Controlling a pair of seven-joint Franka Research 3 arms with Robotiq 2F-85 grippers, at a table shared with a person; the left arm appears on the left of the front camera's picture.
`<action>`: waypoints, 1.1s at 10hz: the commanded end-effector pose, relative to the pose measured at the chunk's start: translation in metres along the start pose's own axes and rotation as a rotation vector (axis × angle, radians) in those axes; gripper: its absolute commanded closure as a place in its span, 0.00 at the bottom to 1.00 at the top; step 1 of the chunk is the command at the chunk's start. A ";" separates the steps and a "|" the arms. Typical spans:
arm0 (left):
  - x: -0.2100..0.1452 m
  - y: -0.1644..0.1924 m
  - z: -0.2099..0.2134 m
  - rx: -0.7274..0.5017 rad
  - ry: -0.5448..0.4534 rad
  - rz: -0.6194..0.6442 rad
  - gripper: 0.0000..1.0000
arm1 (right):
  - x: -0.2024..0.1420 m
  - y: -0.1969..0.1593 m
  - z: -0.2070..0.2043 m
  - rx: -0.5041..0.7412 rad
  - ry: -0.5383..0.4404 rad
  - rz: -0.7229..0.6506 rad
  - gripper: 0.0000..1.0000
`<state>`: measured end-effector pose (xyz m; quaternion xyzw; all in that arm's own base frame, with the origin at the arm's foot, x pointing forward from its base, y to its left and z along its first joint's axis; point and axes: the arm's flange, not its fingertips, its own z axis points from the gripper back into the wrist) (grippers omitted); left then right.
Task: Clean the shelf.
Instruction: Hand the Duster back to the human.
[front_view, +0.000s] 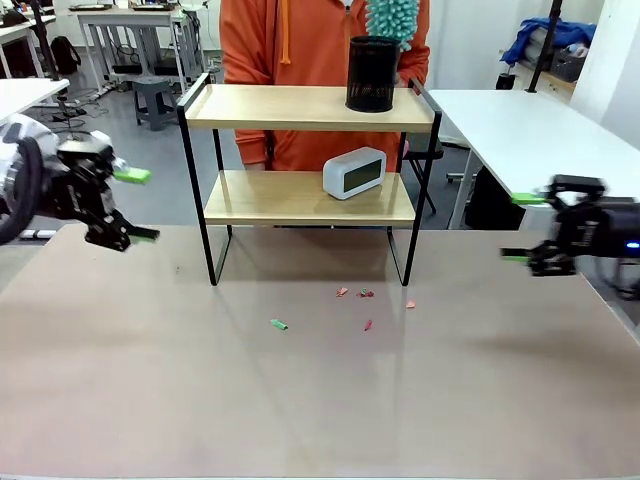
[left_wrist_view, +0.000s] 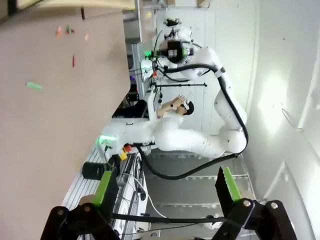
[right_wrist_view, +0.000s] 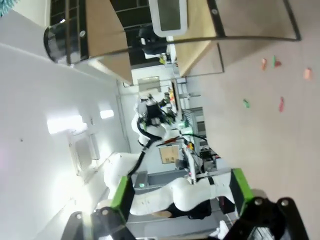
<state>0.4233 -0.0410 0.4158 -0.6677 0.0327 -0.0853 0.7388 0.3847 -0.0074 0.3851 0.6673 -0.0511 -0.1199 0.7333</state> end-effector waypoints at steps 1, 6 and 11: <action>0.002 0.009 -0.009 0.142 0.073 -0.044 0.00 | -0.007 0.006 0.030 -0.024 0.008 0.026 0.00; 0.000 0.000 0.000 0.000 0.000 0.000 0.00 | -0.007 0.006 0.030 -0.024 0.008 0.026 0.00; 0.000 0.000 0.000 0.000 0.000 0.000 0.00 | -0.007 0.006 0.030 -0.024 0.008 0.026 0.00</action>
